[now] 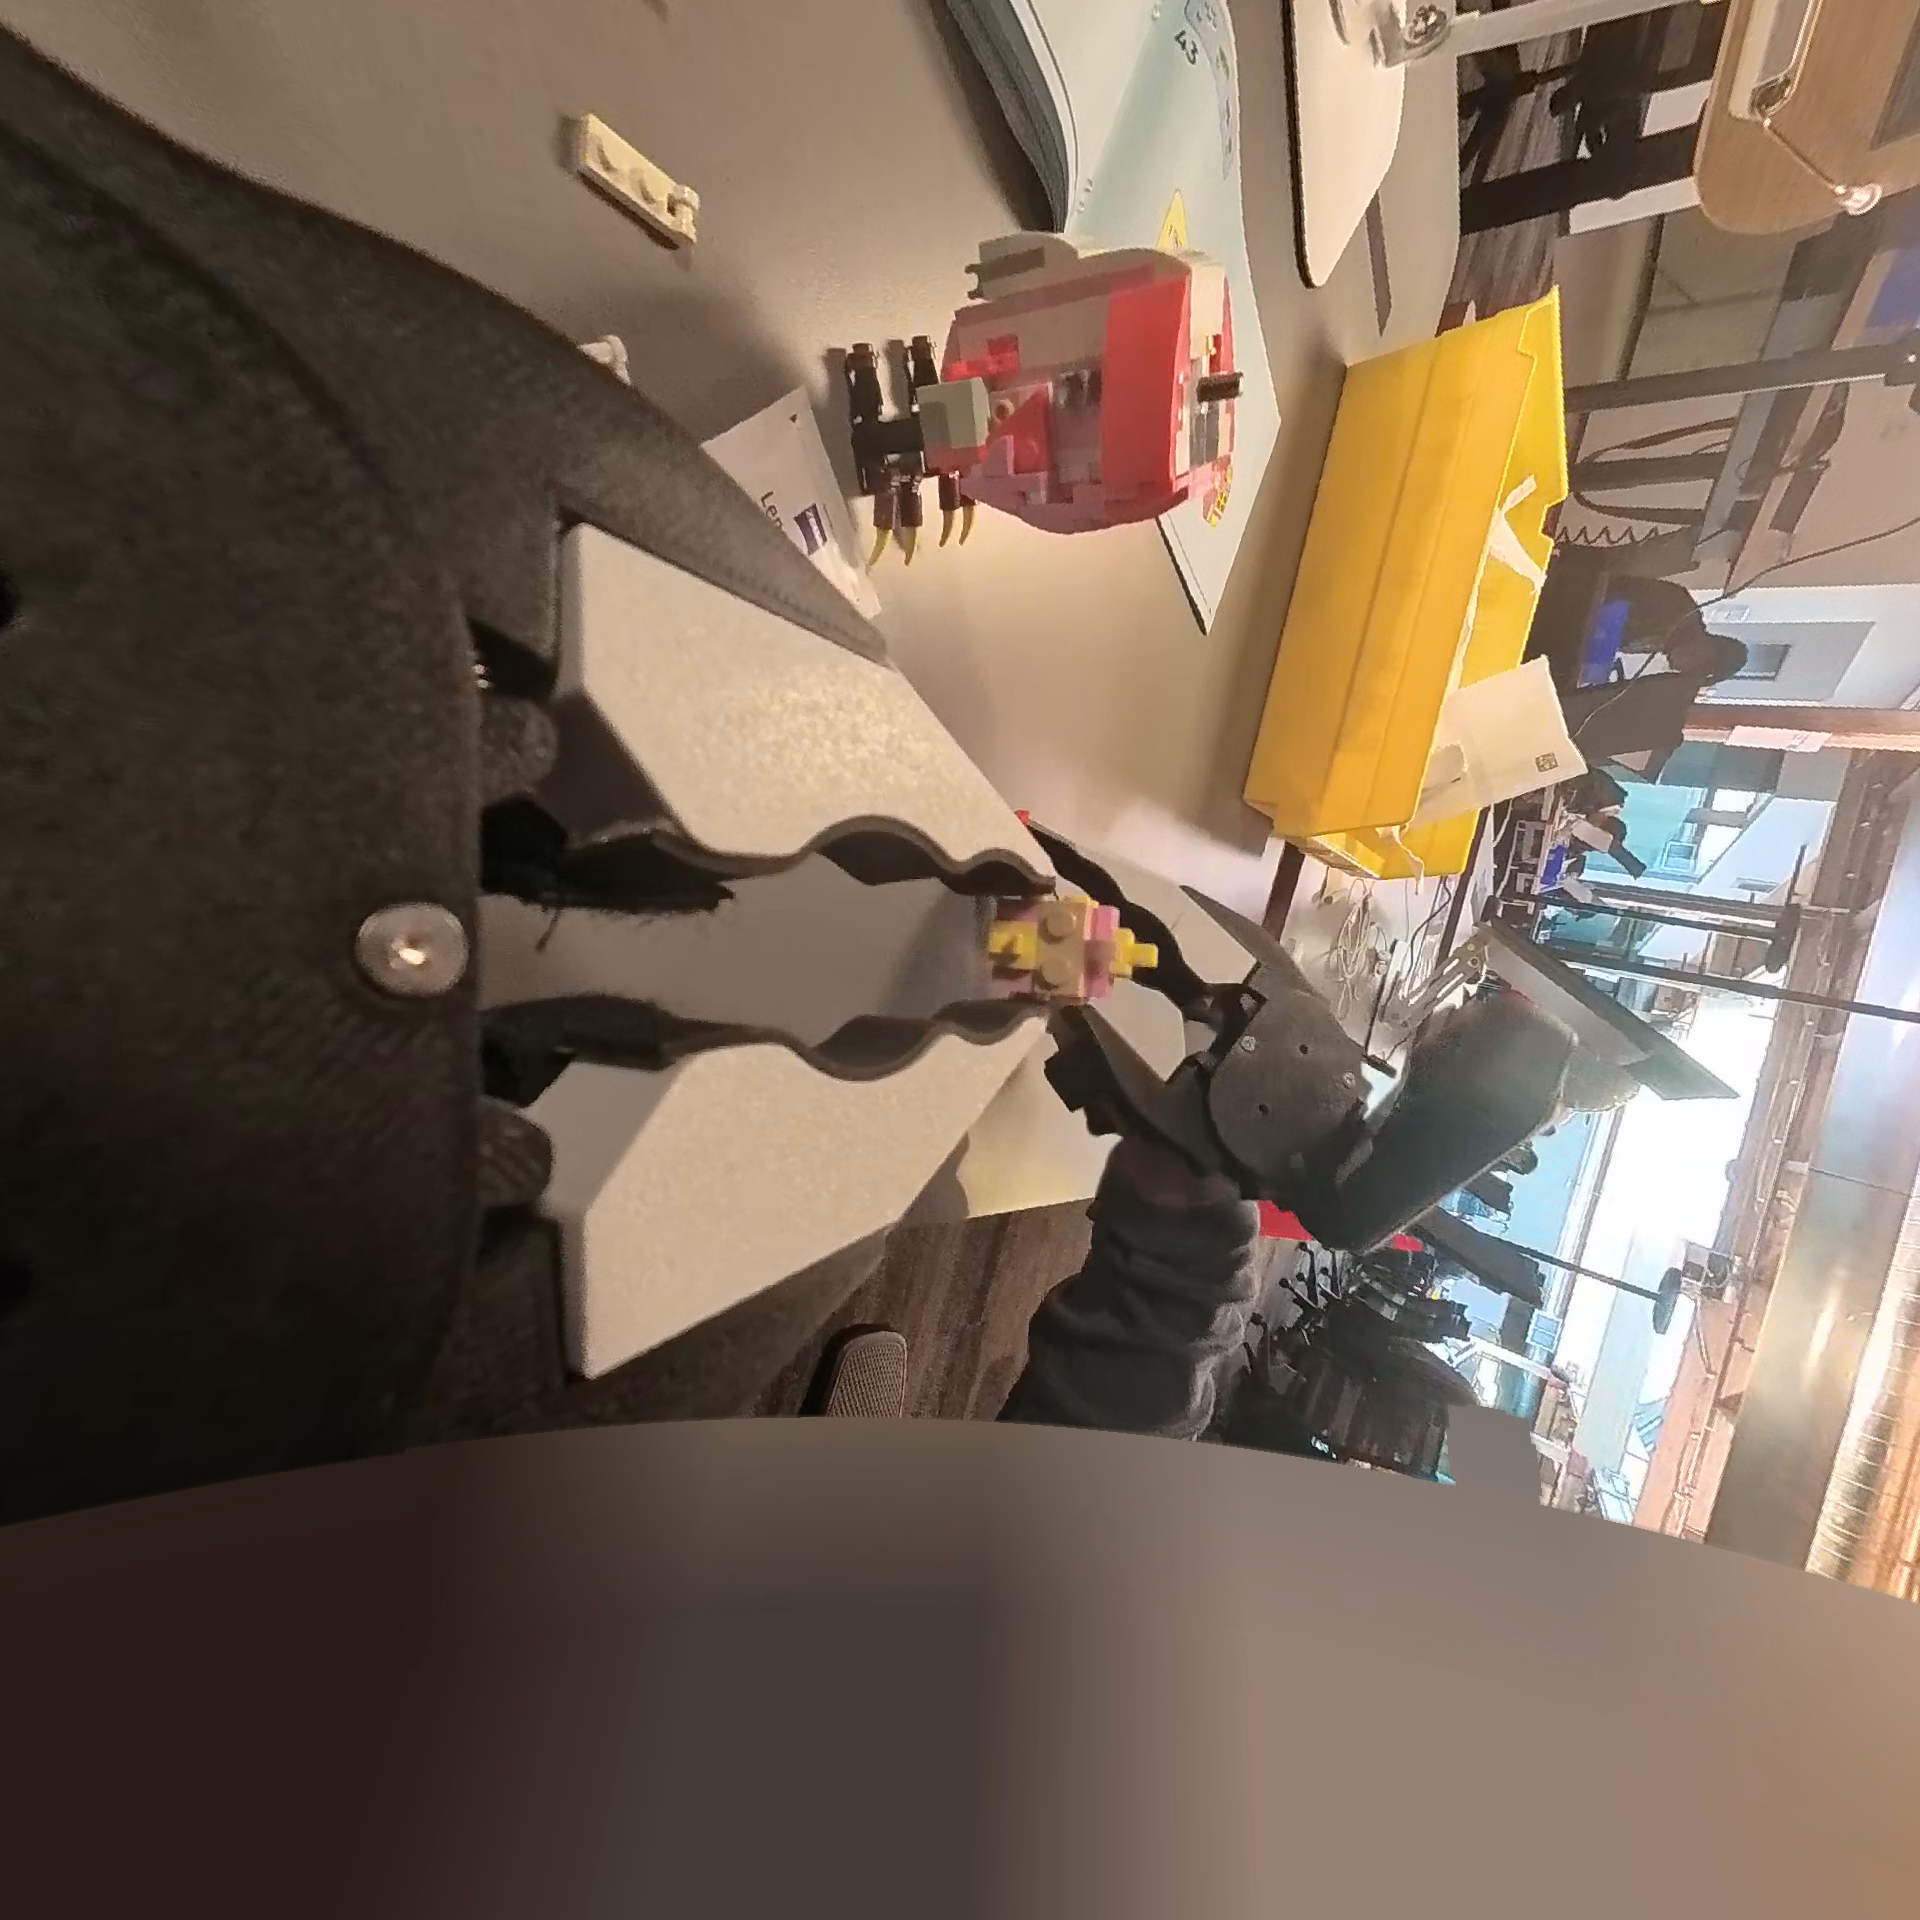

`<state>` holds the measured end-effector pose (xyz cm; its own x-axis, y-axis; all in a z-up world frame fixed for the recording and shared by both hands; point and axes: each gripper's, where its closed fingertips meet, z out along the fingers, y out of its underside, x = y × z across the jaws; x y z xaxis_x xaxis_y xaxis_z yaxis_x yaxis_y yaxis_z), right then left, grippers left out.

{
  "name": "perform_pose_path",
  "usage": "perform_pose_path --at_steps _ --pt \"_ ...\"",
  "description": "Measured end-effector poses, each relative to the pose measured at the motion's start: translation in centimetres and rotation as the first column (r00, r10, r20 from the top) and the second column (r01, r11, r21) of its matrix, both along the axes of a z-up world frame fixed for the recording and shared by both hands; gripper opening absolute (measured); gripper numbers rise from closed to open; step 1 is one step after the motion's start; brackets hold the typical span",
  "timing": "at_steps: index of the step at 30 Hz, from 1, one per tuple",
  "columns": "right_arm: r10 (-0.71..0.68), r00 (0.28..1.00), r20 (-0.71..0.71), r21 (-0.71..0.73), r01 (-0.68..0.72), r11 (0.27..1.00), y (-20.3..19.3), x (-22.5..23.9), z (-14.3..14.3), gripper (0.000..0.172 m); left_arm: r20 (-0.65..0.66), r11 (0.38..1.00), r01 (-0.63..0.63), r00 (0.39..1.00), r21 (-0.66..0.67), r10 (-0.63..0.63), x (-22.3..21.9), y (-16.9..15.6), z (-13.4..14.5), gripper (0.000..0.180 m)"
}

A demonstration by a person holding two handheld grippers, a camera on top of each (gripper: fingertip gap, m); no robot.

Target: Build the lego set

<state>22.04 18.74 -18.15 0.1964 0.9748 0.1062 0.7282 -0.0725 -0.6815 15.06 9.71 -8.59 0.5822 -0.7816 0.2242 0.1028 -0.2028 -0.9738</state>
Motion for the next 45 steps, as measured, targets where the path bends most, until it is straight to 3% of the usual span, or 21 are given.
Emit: perform_pose_path --at_steps 11,16,21,24,29,33,38,45 --pt "-0.049 0.999 -0.016 -0.122 0.046 0.991 -0.6 1.1 -0.1 0.021 -0.005 1.0 -0.001 1.0 -0.003 0.001 0.0 0.0 -0.1 0.018" --pt "0.111 0.986 -0.124 -0.249 -0.139 0.958 -4.6 -0.8 0.7 0.027 -0.005 1.0 -0.002 1.0 -0.002 0.002 0.0 0.0 -0.1 0.018" --pt "0.271 0.935 -0.228 -0.063 -0.292 0.954 -4.2 -2.0 3.2 0.04 -0.004 1.0 -0.002 1.0 -0.004 0.002 0.0 0.0 -0.1 0.018" --pt "0.417 0.896 -0.151 0.065 -0.412 0.909 -3.6 -2.3 2.7 0.048 -0.006 1.0 0.001 1.0 -0.005 -0.001 0.1 0.0 -0.2 0.018" --pt "0.546 0.837 -0.035 0.003 -0.547 0.837 -4.0 -2.3 0.7 0.051 -0.005 1.0 -0.005 1.0 -0.003 0.005 -0.1 0.0 -0.2 0.018" --pt "0.553 0.833 0.025 -0.046 -0.551 0.833 -3.3 -1.8 0.0 0.043 -0.007 1.0 -0.004 1.0 -0.007 0.004 0.0 0.1 -0.2 0.018" --pt "0.532 0.844 0.064 -0.085 -0.527 0.846 -2.9 -0.6 0.1 0.019 -0.009 1.0 -0.003 1.0 -0.008 0.003 0.0 0.1 -0.3 0.018" --pt "0.532 0.842 0.088 -0.048 -0.53 0.847 -2.6 0.3 0.4 0.027 -0.013 1.0 0.003 1.0 -0.013 -0.003 0.1 0.1 -0.4 0.018"
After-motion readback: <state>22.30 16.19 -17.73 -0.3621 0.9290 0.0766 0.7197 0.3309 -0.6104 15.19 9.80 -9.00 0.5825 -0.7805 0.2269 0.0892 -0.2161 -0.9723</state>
